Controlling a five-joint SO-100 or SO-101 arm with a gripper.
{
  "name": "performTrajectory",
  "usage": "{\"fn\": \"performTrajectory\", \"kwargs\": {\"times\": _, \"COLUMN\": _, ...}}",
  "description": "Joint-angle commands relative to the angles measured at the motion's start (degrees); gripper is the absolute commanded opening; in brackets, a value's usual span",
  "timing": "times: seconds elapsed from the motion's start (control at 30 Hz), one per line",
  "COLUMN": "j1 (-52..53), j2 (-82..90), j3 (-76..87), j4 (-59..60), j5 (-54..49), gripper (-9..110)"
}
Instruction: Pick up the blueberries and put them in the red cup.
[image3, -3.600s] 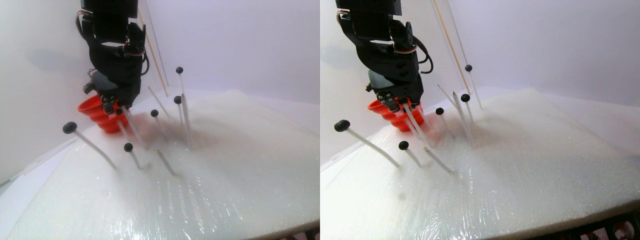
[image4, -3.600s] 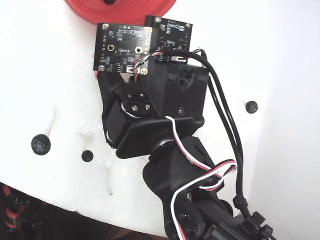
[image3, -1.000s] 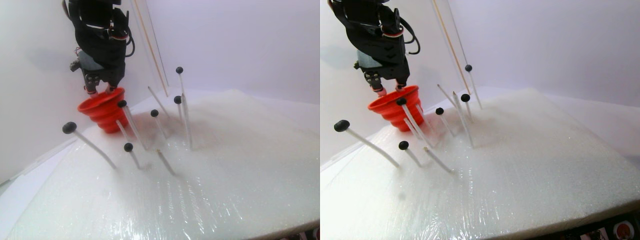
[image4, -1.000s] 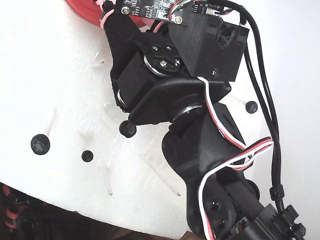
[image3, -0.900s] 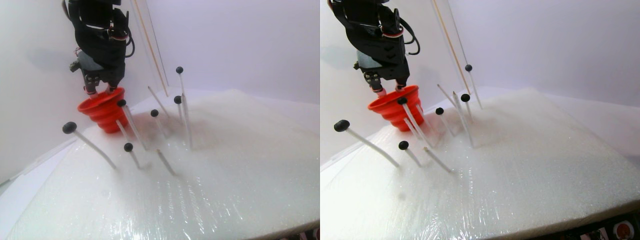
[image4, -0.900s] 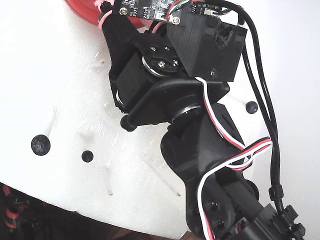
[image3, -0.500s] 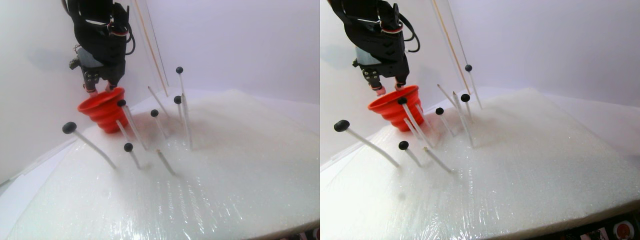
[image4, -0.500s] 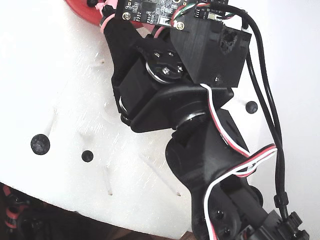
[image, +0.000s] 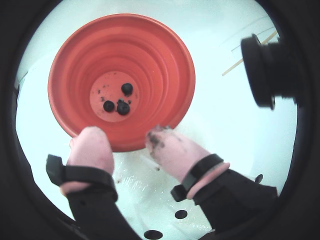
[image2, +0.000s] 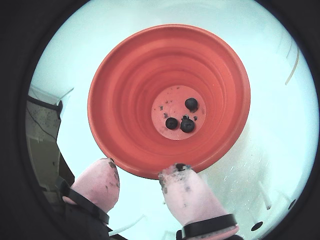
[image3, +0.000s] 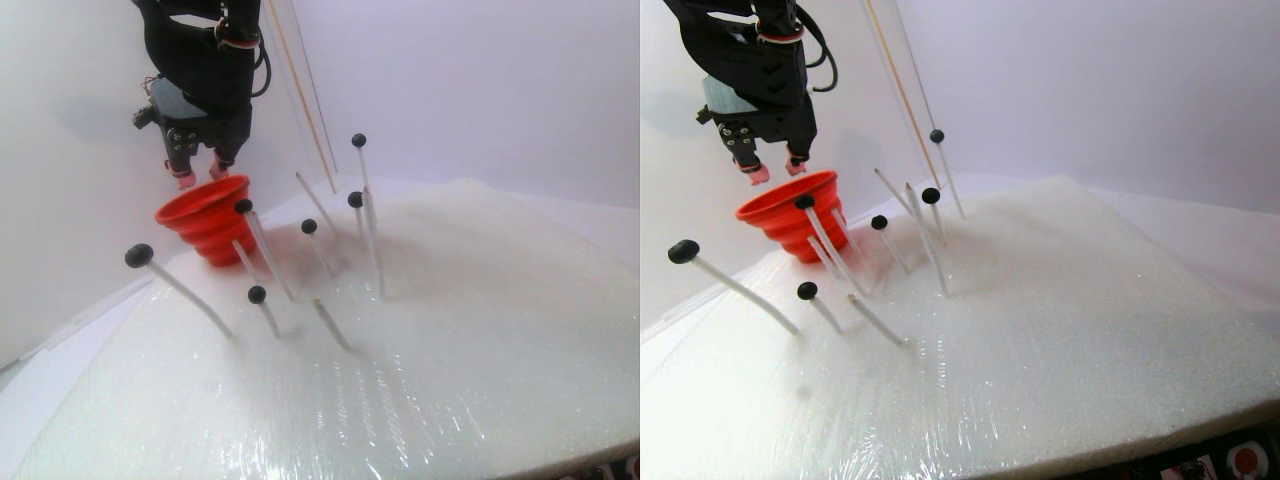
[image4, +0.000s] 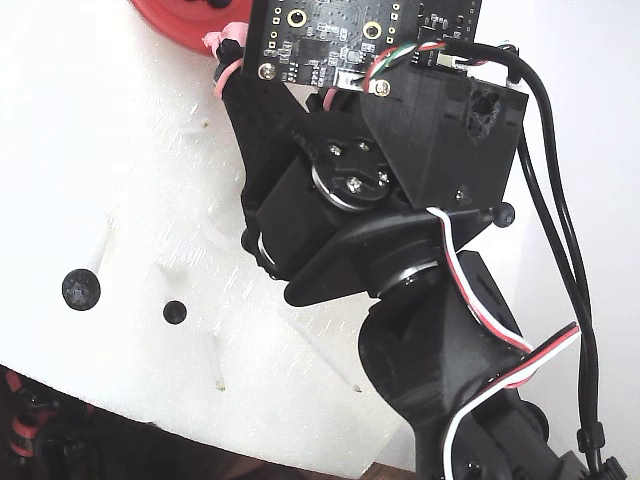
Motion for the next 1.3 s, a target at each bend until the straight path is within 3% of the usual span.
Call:
{"fn": "performTrajectory", "kwargs": {"times": 0.0, "j1": -1.3, "j2": 8.1, "j3": 1.0, "j4": 1.2, "j5": -0.9, "gripper": 15}}
{"fn": "performTrajectory", "kwargs": {"times": 1.27, "j1": 5.5, "j2": 15.7, "j3": 14.3, "j4": 6.1, "j5": -3.7, "gripper": 15}}
